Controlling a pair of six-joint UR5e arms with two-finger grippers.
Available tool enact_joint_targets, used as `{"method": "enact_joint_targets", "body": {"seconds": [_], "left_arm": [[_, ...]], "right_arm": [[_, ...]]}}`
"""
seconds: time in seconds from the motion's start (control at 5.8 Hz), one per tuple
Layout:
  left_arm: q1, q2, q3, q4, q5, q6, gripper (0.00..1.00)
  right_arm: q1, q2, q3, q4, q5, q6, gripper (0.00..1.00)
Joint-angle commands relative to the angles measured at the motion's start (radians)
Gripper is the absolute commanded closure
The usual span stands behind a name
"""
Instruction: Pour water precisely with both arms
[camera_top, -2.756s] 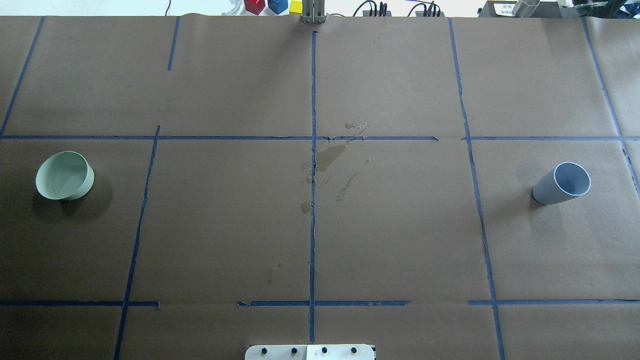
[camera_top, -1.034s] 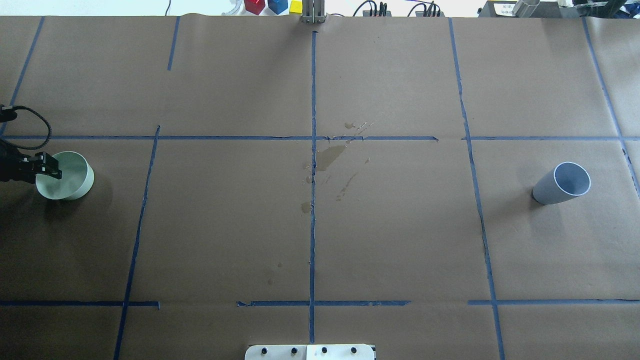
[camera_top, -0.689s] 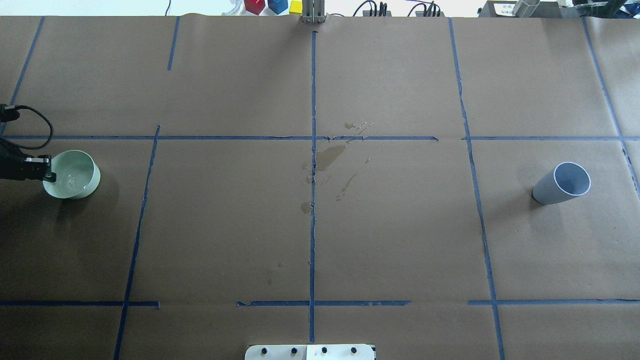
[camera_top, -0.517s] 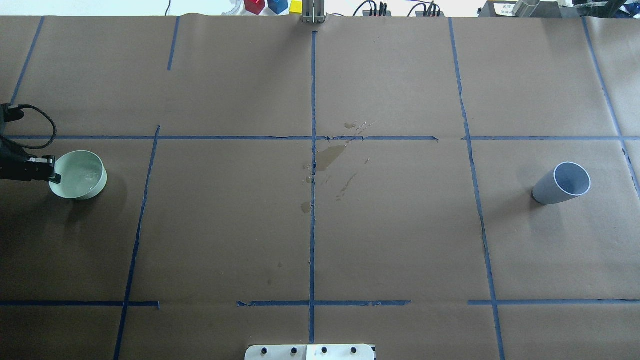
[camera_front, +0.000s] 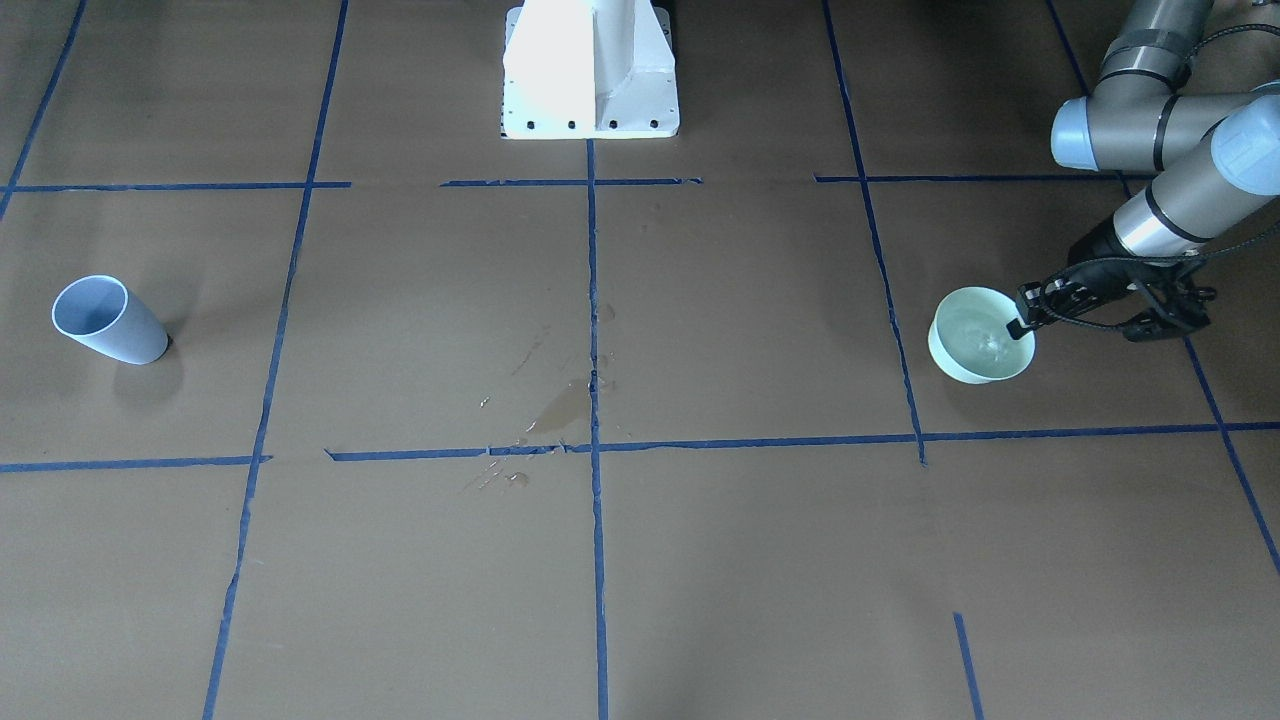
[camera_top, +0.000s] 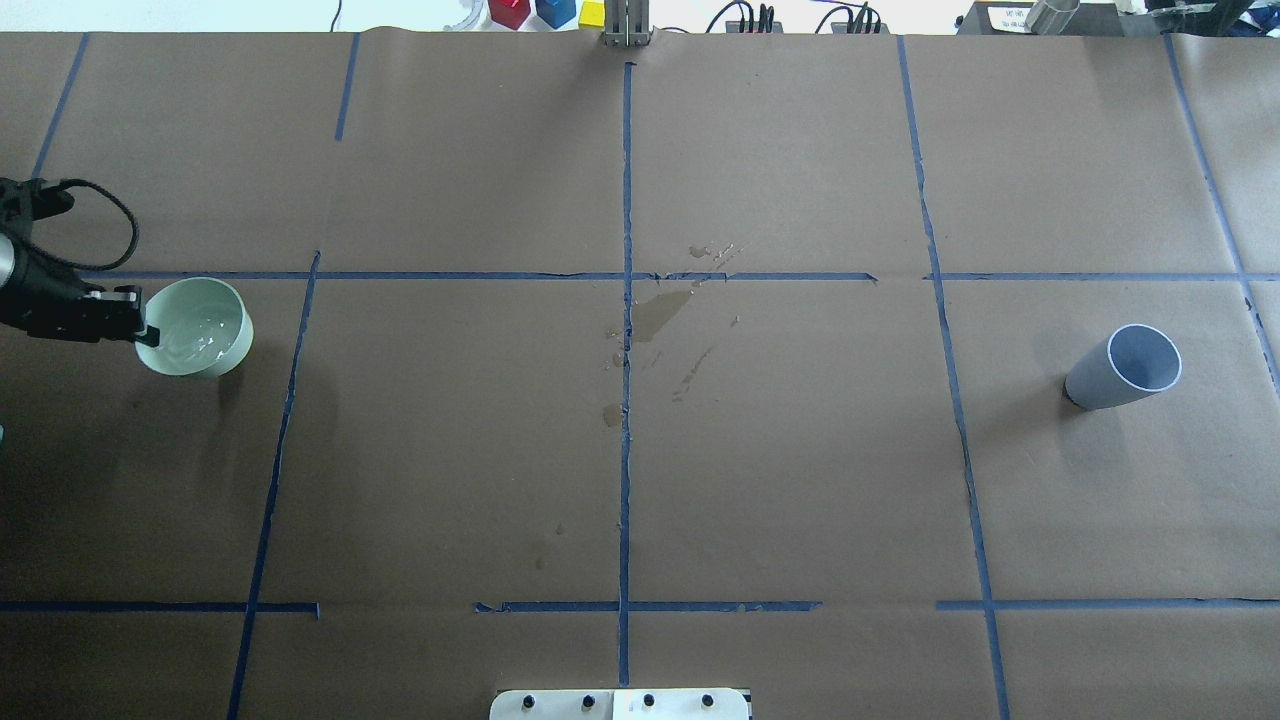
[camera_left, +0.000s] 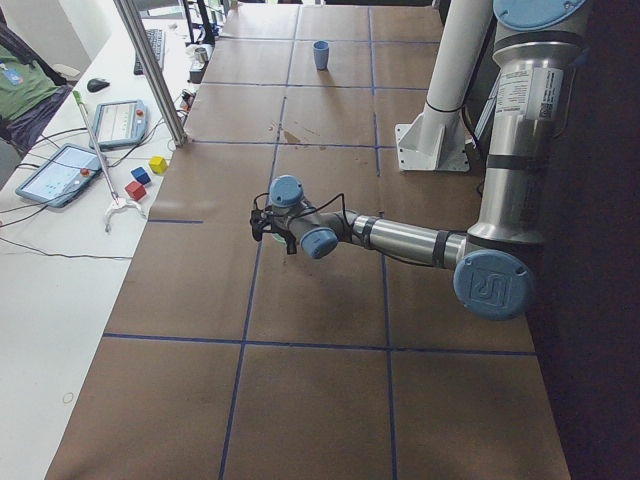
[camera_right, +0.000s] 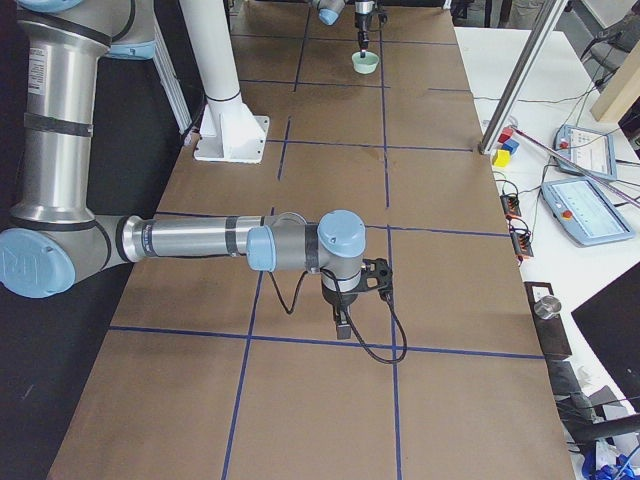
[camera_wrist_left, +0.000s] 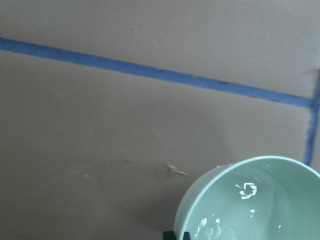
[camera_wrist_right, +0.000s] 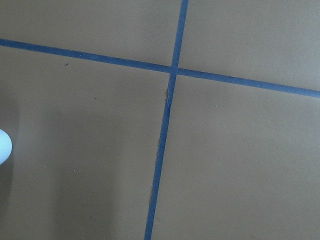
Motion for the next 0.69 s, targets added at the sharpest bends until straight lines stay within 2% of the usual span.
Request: {"method": "enact_joint_targets", "body": {"seconds": [0.0,0.17,0.34,0.52], "left_arm": [[0.107,-0.156,-0.018,0.007,0.060,-0.176,1.00],[0.177,-0.224,-0.018,0.064,0.116,-0.200,1.00],[0.248,-0.334,-0.017,0.180,0.196,-0.227,1.00],[0.310,-0.393,-0.004,0.208,0.232,-0.284,1.00]], "right_arm": [[0.000,-0.002,-0.002,0.000,0.000,0.000,0.00],[0.000,-0.002,-0.003,0.000,0.002,0.002,0.00],[0.000,-0.003,-0.005,0.000,0.003,0.002,0.00],[0.000,-0.003,-0.006,0.000,0.003,0.002,0.00]]}}
